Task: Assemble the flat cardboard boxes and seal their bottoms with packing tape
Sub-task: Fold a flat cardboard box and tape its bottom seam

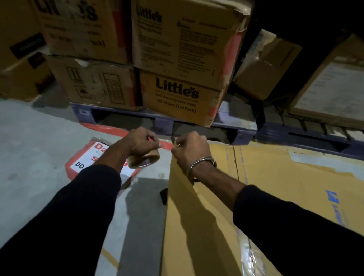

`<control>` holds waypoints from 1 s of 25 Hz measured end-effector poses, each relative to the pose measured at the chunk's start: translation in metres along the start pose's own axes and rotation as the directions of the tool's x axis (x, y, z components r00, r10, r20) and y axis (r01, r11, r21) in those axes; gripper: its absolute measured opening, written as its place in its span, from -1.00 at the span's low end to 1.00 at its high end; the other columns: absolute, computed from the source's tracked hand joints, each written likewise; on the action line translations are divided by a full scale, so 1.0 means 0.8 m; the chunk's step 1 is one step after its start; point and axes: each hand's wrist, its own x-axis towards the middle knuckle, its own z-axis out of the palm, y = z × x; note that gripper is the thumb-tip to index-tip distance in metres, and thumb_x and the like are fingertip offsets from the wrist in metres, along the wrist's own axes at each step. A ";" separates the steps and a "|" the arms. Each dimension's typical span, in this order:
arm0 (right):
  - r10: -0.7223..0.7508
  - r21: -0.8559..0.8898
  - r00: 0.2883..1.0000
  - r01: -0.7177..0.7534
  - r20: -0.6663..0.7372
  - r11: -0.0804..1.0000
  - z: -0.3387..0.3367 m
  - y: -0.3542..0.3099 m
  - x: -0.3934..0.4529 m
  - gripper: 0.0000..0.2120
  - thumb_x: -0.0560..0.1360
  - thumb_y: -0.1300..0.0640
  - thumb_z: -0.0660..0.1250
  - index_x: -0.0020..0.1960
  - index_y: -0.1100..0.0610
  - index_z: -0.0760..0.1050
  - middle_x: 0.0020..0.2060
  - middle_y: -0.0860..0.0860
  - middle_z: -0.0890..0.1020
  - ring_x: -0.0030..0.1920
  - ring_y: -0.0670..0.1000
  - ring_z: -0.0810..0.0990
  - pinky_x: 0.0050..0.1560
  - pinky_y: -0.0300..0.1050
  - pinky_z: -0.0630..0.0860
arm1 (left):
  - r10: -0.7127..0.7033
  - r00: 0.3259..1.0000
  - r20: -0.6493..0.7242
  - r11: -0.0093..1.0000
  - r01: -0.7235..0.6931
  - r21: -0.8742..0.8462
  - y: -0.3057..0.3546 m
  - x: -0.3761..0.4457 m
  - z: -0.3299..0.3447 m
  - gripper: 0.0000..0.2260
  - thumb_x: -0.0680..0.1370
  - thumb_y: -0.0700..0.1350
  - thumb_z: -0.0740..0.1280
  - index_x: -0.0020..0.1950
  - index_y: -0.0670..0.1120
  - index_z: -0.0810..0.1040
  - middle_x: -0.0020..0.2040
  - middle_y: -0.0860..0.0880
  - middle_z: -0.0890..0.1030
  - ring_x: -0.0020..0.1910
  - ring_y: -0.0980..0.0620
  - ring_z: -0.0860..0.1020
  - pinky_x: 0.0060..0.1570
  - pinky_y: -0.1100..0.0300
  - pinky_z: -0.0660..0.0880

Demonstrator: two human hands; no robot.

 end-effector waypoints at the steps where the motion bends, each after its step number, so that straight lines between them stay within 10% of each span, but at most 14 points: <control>1: -0.002 0.005 1.000 0.002 -0.016 1.000 0.008 0.001 0.001 -0.95 0.42 0.13 0.51 -0.12 0.06 0.73 -0.25 -0.01 0.71 -0.26 -0.01 0.65 -0.21 0.02 0.71 | -0.004 1.000 -0.006 1.000 0.004 -0.010 -0.003 -0.001 0.000 -0.91 0.58 0.05 0.46 0.01 0.06 0.70 0.05 0.00 0.65 0.06 -0.02 0.58 0.13 -0.01 0.53; 17: 0.015 0.001 0.995 -0.015 0.099 1.000 0.012 -0.024 0.014 -0.93 0.44 0.15 0.56 -0.20 0.11 0.71 -0.31 0.00 0.69 -0.30 -0.06 0.63 -0.27 0.00 0.70 | 0.007 0.999 -0.035 1.000 -0.006 0.014 0.000 0.005 0.008 -0.94 0.61 0.01 0.42 0.02 0.06 0.66 0.08 -0.06 0.64 0.09 -0.06 0.57 0.10 -0.03 0.53; 22: 0.013 -0.034 0.982 -0.007 0.188 0.999 0.004 -0.017 0.005 -0.96 0.46 0.17 0.56 -0.13 0.13 0.73 -0.23 -0.01 0.72 -0.36 -0.16 0.60 -0.45 -0.34 0.49 | 0.010 0.998 -0.068 1.000 -0.008 0.022 -0.002 0.011 0.008 -0.95 0.61 0.03 0.42 -0.01 0.09 0.65 0.09 -0.05 0.64 0.09 -0.05 0.57 0.05 0.00 0.51; 25: 0.014 -0.135 0.977 0.015 0.213 0.991 0.000 -0.015 -0.006 -0.93 0.40 0.13 0.58 -0.19 0.12 0.72 -0.25 0.02 0.71 -0.27 -0.05 0.65 -0.31 -0.11 0.66 | 0.000 0.995 -0.095 0.999 0.005 0.046 -0.009 0.011 0.004 -0.96 0.60 0.02 0.42 -0.04 0.11 0.63 0.05 -0.03 0.64 0.07 -0.03 0.57 -0.01 0.04 0.46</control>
